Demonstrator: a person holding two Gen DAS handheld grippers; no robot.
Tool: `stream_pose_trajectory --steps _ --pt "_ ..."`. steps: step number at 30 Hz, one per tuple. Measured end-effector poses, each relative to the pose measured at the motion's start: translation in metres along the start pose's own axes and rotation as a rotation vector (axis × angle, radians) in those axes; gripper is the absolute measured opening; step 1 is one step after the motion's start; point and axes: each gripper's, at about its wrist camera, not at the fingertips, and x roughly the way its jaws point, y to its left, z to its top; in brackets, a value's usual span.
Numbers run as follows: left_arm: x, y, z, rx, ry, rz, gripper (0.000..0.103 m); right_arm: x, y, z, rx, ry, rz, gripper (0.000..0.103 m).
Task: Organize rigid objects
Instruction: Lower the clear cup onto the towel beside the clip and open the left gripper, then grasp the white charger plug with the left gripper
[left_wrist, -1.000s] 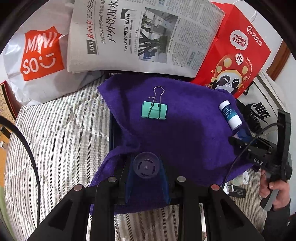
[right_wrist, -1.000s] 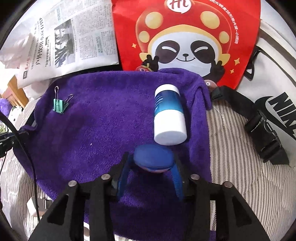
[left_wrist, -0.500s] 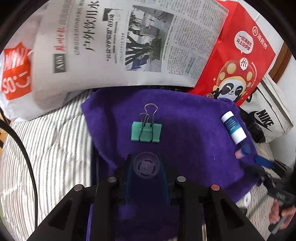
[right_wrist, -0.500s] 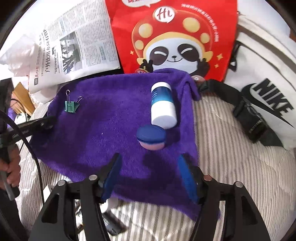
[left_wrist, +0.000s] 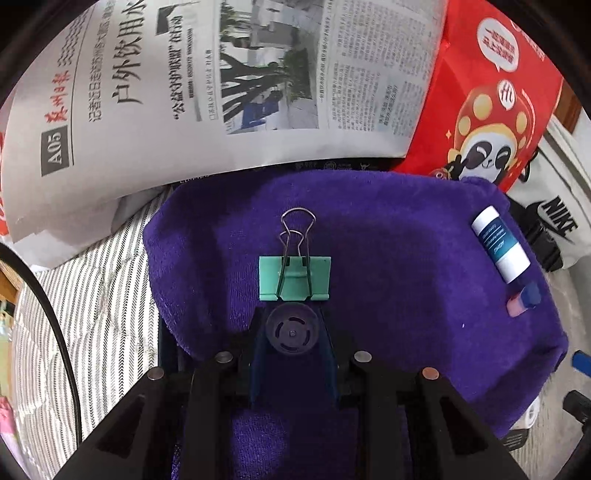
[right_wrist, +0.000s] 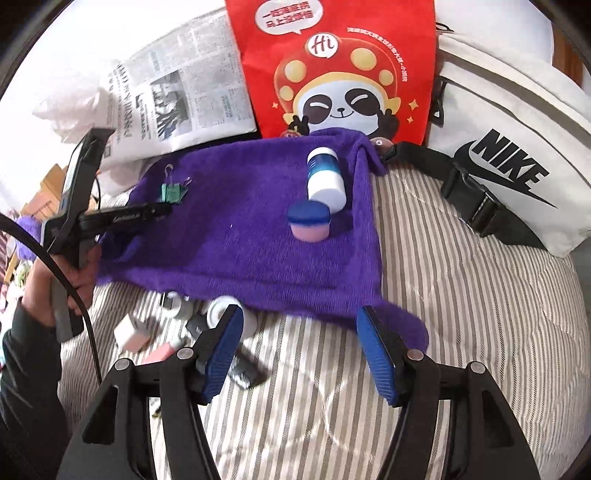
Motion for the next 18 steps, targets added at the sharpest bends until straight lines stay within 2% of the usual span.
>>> stream_pose_trajectory --steps 2,5,7,11,15,18 --pt "0.001 -0.008 0.000 0.013 0.001 0.018 0.027 -0.004 -0.001 -0.003 0.004 -0.002 -0.002 0.064" --pt "0.001 -0.015 -0.002 0.020 0.015 0.020 0.037 -0.009 -0.004 -0.010 0.028 0.000 0.020 0.064" --pt "0.000 -0.024 -0.004 0.030 0.032 0.000 0.058 -0.010 -0.006 -0.016 0.039 0.008 0.027 0.064" --pt "-0.004 -0.038 -0.012 0.033 0.038 0.047 0.058 -0.013 -0.009 -0.027 0.052 0.021 0.037 0.064" --pt "-0.023 -0.045 -0.023 -0.002 0.030 0.008 0.055 -0.021 -0.013 -0.039 0.058 0.021 0.046 0.064" --pt "-0.048 -0.060 -0.031 0.017 0.000 -0.028 0.054 -0.025 -0.015 -0.047 0.061 0.026 0.046 0.064"
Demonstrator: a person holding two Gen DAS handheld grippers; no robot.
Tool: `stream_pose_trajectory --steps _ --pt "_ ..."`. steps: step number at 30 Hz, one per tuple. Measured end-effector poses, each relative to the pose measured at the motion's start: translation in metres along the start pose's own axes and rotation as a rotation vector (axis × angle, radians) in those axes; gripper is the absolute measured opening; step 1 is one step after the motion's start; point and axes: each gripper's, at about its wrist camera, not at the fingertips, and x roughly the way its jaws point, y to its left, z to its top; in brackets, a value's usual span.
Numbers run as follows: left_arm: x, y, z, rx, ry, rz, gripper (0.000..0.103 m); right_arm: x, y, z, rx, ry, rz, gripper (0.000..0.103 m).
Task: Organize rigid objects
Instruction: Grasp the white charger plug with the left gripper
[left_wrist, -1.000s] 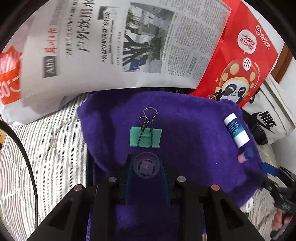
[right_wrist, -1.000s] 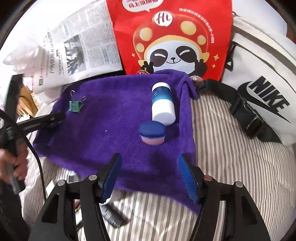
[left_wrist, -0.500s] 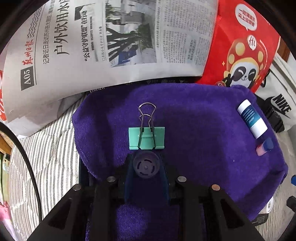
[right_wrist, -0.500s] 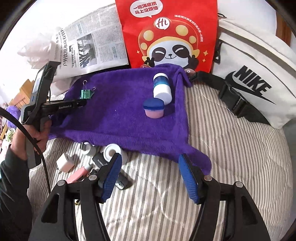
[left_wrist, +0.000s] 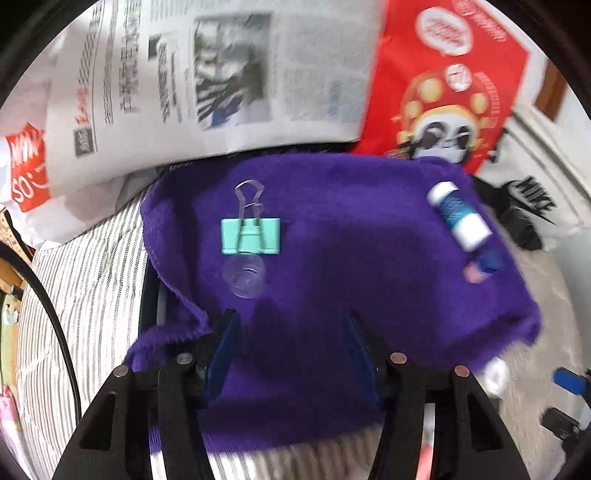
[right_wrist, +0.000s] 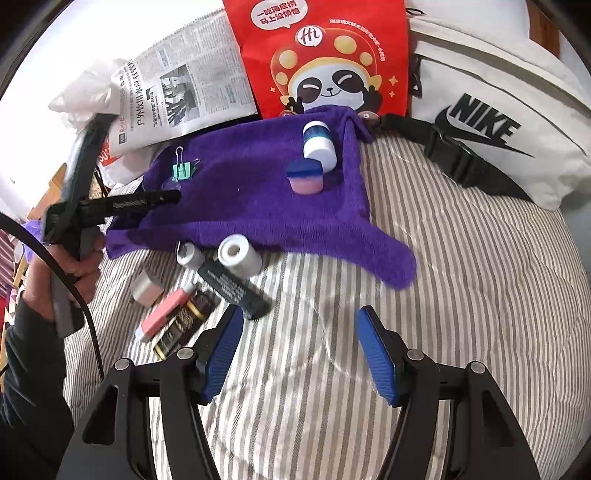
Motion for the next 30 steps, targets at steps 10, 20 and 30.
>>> stream_pose_trajectory --steps 10,20,30 --pt "-0.040 -0.020 -0.044 0.120 0.003 -0.062 0.054 -0.015 -0.005 -0.020 0.006 -0.002 0.017 0.064" --pt "-0.037 -0.018 -0.092 0.205 0.053 -0.014 0.043 -0.019 -0.005 -0.036 -0.007 0.015 0.030 0.064" --pt "-0.028 -0.018 -0.100 0.235 0.043 -0.069 0.027 -0.012 -0.002 -0.039 -0.006 0.034 0.025 0.064"
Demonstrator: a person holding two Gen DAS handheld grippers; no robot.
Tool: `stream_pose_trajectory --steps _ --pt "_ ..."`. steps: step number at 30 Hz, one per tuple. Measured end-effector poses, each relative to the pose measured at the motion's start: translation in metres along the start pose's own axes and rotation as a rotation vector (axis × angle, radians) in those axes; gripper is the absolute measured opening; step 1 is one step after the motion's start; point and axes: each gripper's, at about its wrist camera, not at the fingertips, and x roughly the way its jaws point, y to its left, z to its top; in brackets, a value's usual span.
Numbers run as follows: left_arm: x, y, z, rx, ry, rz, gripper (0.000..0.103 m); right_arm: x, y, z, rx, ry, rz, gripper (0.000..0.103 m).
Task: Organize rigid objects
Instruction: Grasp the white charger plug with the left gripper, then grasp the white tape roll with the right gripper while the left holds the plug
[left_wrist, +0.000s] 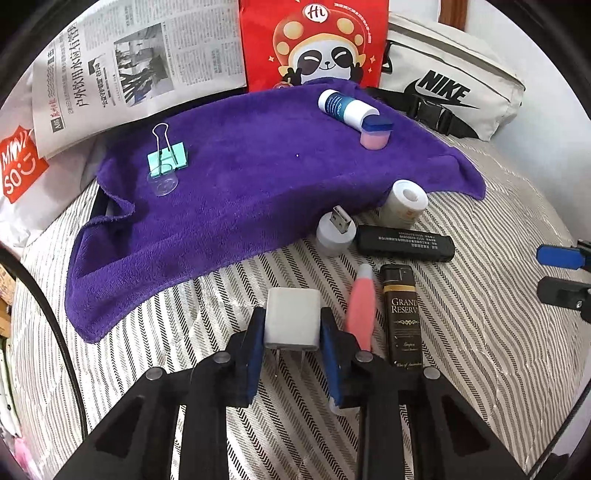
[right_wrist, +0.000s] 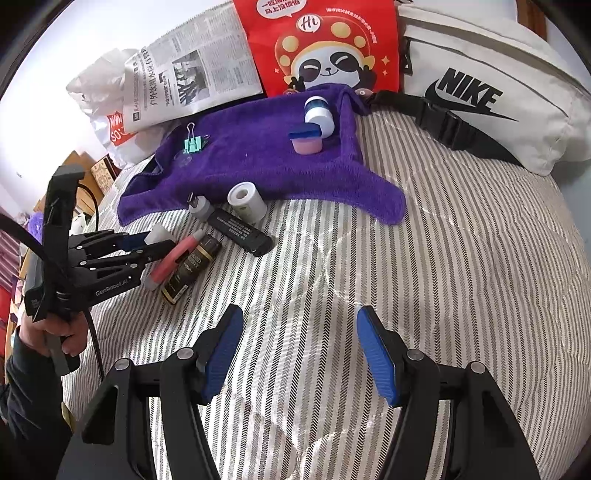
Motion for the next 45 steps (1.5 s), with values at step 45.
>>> stream_pose_trajectory --steps 45 --pt "-0.015 0.069 -0.037 -0.165 -0.065 0.060 0.026 0.095 0.064 0.076 -0.091 -0.084 -0.075 0.029"
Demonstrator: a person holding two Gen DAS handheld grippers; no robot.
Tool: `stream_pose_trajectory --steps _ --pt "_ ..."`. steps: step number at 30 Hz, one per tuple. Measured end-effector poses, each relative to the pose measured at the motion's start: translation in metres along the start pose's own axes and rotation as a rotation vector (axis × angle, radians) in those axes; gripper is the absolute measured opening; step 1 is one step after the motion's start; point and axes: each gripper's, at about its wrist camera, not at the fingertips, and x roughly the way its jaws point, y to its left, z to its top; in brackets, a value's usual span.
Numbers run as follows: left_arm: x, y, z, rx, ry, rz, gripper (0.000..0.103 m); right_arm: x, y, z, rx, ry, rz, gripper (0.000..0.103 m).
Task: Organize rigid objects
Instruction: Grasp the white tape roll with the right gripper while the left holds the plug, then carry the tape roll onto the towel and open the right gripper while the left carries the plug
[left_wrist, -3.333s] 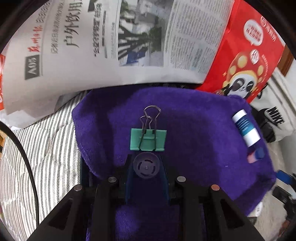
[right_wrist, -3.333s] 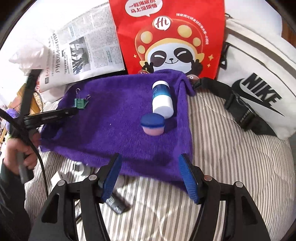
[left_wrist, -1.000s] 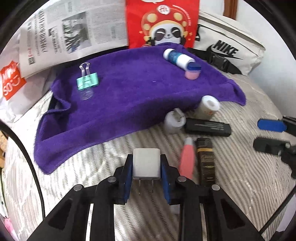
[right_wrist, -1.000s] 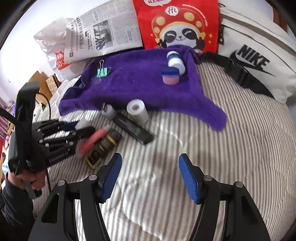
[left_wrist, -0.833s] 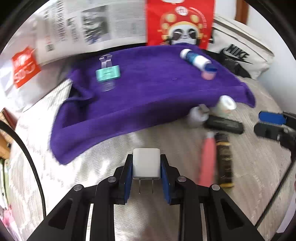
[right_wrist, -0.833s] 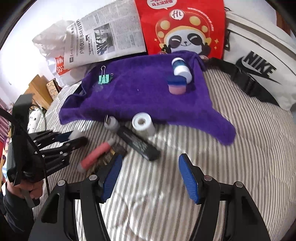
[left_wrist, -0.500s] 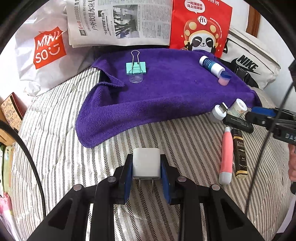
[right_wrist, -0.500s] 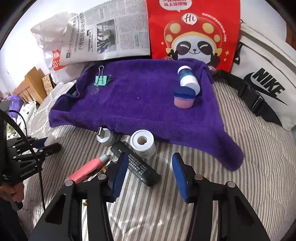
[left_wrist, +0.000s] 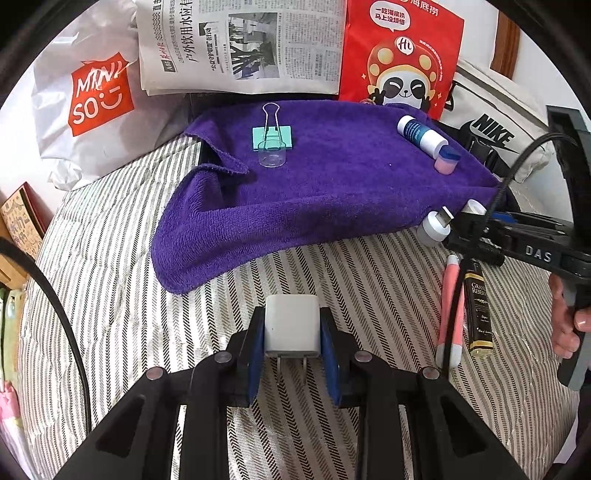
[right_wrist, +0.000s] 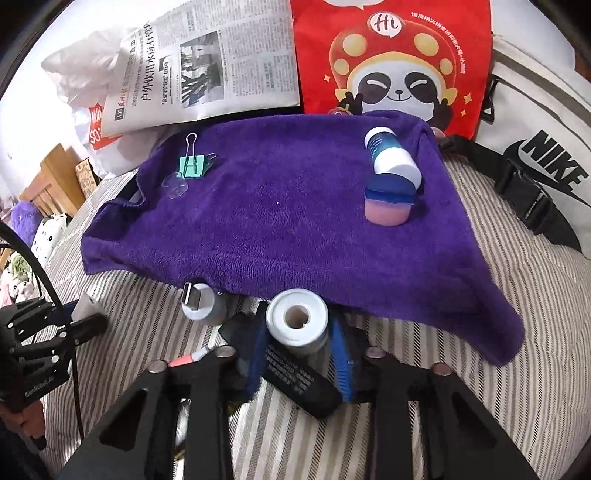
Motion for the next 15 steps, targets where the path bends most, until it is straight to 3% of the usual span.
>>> stream_pose_trajectory --steps 15 --pt "0.001 0.000 0.001 -0.033 -0.005 0.008 0.026 -0.035 -0.032 -0.022 0.024 0.029 -0.039 0.029"
